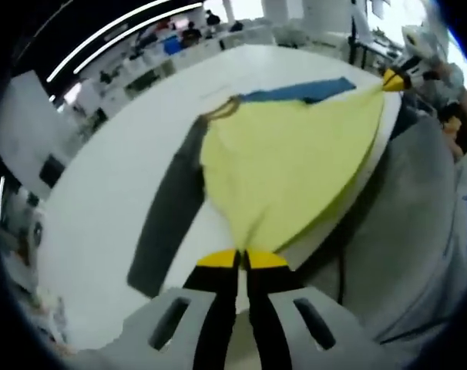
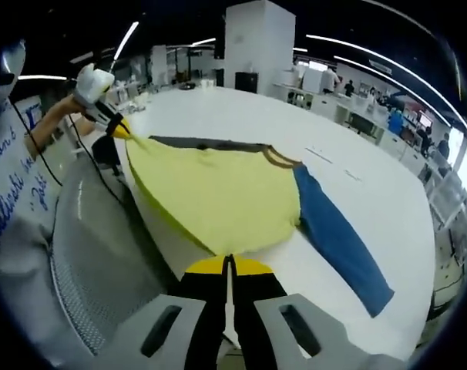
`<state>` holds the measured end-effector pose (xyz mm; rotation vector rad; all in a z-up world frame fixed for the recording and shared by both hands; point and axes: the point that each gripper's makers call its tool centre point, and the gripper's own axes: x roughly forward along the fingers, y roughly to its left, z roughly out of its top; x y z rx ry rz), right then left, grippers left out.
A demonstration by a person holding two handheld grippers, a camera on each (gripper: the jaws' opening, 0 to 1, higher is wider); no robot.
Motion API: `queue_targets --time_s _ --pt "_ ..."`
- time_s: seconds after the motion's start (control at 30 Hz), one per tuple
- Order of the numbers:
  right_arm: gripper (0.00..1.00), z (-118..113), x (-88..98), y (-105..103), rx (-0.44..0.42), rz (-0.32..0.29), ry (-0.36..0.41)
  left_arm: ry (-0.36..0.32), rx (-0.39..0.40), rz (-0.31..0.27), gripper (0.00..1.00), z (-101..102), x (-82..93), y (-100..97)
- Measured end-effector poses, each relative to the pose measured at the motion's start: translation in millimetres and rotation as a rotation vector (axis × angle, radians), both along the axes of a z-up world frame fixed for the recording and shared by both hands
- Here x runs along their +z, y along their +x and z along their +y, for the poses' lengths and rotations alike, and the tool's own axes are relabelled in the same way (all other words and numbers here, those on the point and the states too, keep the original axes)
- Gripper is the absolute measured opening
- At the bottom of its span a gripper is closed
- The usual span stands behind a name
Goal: Fold the garment on the visible template until the final outline fits inside the template.
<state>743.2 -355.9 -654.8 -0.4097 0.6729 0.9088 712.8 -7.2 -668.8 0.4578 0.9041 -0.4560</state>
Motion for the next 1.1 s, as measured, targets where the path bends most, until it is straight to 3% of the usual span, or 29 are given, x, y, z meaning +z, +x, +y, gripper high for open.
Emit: queue_targets --time_s 0.53,0.73,1.1 --pt "0.02 5.7 -55.8 -25.0 0.009 0.174 -0.035 0.037 -0.015 0.182 0.00 -1.9 -64.3 -26.2" --pt "0.02 3.4 -74.1 -31.8 0.017 0.227 -0.060 0.057 -0.001 0.222 0.00 2.6 -81.3 -27.9" --pt "0.02 1.7 -98.3 -42.3 0.037 0.275 -0.151 0.077 -0.004 0.258 0.00 3.7 -94.5 -32.6"
